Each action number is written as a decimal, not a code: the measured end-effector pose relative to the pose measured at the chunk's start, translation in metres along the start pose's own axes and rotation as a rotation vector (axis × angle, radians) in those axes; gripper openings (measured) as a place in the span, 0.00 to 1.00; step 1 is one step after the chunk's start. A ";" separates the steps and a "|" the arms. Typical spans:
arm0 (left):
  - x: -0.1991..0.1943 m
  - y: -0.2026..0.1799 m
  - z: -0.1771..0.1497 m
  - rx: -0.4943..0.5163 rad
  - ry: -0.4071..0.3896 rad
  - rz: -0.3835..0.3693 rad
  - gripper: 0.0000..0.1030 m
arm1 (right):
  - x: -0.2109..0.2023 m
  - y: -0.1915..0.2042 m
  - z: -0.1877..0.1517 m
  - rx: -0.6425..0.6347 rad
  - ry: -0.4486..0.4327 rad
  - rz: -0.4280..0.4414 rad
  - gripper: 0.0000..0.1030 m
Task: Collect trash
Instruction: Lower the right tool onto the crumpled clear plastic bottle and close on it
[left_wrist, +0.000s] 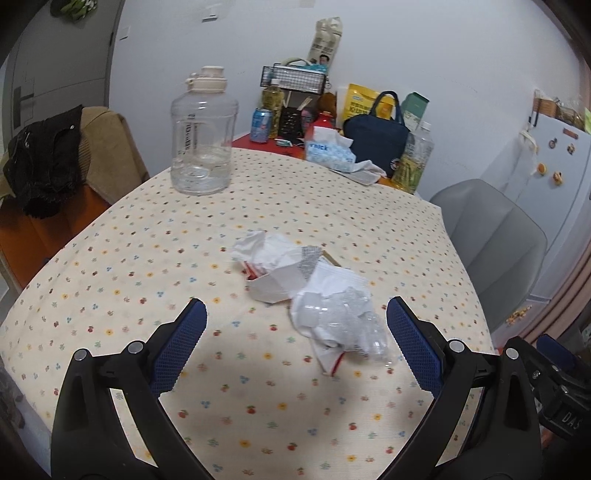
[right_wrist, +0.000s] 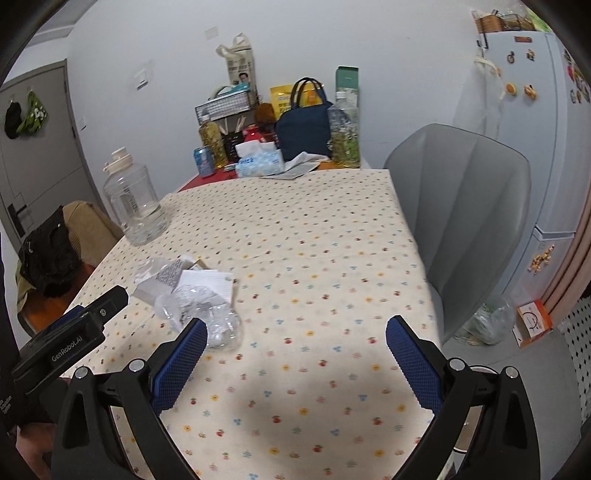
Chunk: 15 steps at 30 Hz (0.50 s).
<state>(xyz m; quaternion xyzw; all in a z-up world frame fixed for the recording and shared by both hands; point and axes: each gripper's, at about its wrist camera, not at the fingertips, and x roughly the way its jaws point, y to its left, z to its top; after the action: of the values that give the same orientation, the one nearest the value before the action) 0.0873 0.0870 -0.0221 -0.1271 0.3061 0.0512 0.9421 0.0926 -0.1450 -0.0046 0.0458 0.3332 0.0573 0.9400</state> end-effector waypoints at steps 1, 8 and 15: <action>0.001 0.006 0.000 -0.011 0.002 0.006 0.94 | 0.003 0.006 0.000 -0.009 0.005 0.005 0.92; 0.014 0.032 -0.005 -0.046 0.024 0.041 0.94 | 0.025 0.034 -0.004 -0.051 0.044 0.038 0.91; 0.033 0.050 -0.011 -0.075 0.062 0.066 0.94 | 0.053 0.061 -0.013 -0.107 0.115 0.079 0.82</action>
<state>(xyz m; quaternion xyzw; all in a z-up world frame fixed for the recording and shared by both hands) 0.0991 0.1329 -0.0601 -0.1539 0.3371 0.0896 0.9245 0.1209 -0.0770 -0.0400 0.0053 0.3811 0.1148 0.9174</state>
